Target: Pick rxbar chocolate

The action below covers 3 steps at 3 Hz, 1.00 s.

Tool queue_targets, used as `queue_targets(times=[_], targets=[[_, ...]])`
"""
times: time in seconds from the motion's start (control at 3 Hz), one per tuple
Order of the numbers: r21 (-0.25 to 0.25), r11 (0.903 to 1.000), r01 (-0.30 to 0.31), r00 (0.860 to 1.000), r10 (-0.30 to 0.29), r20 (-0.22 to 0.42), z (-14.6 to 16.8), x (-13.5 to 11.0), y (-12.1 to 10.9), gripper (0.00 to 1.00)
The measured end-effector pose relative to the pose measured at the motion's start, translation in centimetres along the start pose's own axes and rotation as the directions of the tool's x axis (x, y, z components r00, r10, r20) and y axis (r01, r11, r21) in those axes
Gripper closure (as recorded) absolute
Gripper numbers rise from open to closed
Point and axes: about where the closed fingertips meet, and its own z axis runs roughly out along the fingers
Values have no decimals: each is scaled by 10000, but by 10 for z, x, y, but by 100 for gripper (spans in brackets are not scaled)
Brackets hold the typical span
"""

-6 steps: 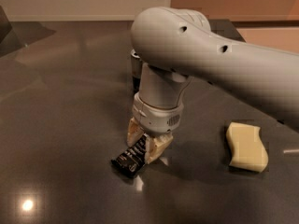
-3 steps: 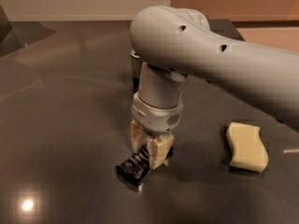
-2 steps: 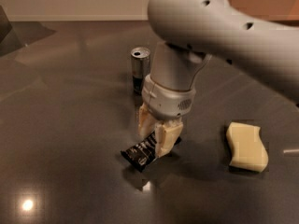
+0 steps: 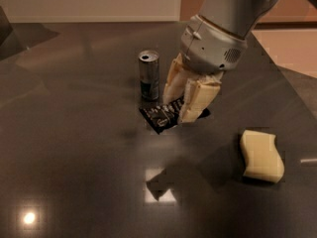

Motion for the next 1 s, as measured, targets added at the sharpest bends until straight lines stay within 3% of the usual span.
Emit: queue_targets(times=[0.33,0.67,1.0], targets=[[612,9981,-42,9996,24,294,-29,-7,-13,100],[1525,9882,159,9982,-244,545,-53,-22,-32,100],[1811,9833,168,9979,-277,579,-55,-24,-39,100]])
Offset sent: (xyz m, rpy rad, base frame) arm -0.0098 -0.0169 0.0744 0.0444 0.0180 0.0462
